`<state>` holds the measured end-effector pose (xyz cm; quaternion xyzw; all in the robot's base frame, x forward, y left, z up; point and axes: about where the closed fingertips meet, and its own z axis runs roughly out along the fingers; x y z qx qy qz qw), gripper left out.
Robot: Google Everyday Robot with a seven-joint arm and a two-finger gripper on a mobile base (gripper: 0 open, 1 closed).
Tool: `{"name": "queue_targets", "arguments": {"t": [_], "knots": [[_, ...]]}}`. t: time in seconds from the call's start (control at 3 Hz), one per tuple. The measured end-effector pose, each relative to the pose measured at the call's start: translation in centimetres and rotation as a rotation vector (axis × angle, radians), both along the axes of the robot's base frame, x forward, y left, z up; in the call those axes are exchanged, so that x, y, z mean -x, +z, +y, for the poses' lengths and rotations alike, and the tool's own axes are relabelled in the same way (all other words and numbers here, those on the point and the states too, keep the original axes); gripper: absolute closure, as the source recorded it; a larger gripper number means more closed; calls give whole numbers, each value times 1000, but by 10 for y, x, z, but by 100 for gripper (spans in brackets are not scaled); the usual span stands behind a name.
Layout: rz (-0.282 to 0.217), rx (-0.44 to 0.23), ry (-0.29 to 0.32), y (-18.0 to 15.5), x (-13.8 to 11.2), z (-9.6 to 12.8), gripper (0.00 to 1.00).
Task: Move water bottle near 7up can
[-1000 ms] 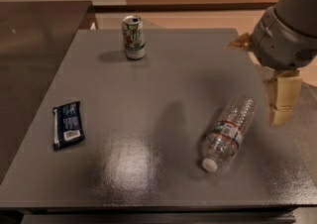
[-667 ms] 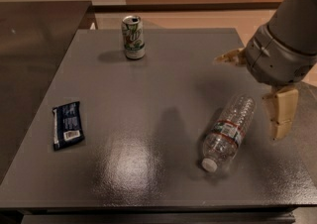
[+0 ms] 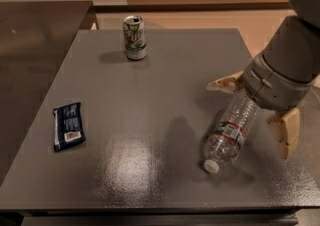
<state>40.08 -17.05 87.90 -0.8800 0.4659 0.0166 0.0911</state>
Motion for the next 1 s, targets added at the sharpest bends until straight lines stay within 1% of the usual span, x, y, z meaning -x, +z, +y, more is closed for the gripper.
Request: {"name": "queue_targets", "arguments": {"t": [0.33, 0.67, 1.0], "knots": [[8, 53, 45, -16, 3, -2, 0], [7, 90, 55, -27, 5, 1, 17], [6, 111, 59, -31, 6, 8, 41]]}}
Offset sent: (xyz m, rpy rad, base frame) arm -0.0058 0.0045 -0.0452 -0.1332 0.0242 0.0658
